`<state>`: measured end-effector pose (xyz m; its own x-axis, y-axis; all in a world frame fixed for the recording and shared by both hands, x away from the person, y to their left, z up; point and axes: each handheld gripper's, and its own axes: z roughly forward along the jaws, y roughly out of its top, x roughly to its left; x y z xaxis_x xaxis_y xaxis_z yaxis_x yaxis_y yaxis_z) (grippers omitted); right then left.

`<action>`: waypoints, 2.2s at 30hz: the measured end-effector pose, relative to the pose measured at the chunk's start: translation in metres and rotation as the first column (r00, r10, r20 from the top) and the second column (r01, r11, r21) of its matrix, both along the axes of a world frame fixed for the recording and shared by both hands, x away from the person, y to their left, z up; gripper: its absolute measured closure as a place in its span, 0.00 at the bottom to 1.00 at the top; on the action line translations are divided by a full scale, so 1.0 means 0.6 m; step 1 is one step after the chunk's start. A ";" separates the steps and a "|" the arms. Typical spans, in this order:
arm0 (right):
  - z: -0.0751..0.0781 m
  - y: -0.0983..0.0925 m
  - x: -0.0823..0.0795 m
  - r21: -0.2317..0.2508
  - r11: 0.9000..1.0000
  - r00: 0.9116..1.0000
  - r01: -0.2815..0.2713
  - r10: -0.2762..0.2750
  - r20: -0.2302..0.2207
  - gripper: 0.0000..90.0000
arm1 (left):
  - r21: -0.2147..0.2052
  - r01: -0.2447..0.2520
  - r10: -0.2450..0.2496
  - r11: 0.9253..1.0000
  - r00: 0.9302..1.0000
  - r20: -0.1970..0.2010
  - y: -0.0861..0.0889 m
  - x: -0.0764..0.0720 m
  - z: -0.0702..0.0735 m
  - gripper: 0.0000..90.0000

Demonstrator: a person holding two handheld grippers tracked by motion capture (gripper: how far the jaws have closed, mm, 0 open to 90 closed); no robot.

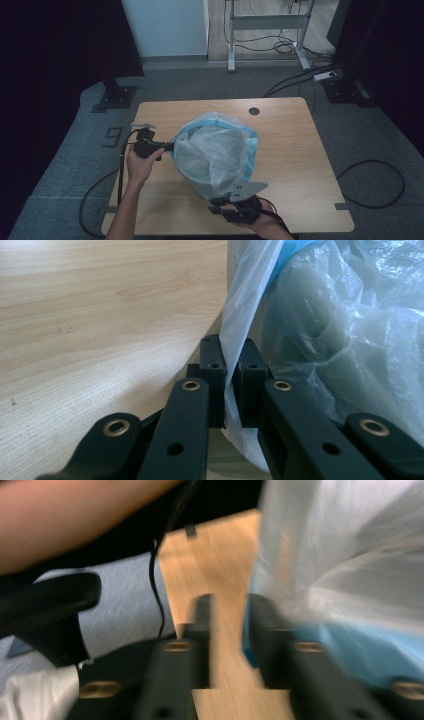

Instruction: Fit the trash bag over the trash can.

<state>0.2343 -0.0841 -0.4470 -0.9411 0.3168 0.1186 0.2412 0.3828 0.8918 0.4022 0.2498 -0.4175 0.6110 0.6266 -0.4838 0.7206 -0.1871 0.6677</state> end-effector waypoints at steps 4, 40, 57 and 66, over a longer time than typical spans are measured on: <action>0.053 -0.050 -0.042 0.108 0.990 0.990 0.087 -0.099 0.105 0.64 | -0.005 -0.004 0.004 1.000 1.000 -0.003 0.000 0.002 -0.002 0.95; -0.054 -0.171 0.110 0.067 0.873 0.847 0.483 -0.447 -0.287 0.66 | 0.012 0.001 -0.001 1.000 1.000 -0.022 -0.005 0.011 -0.017 0.98; 0.088 -0.176 0.258 0.157 0.887 0.900 0.434 -0.424 -0.097 0.52 | 0.006 0.000 0.000 1.000 1.000 -0.009 0.002 0.013 -0.017 0.97; 0.074 -0.161 0.300 0.171 0.908 0.921 0.382 -0.360 -0.147 0.99 | 0.007 -0.005 0.005 1.000 1.000 0.013 0.002 0.021 -0.023 1.00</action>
<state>0.4143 -0.1808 -0.4027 -0.7377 0.6008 0.3080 0.4329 0.0709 0.8986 0.4145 0.2509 -0.4312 0.6136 0.6334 -0.4716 0.7132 -0.1881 0.6753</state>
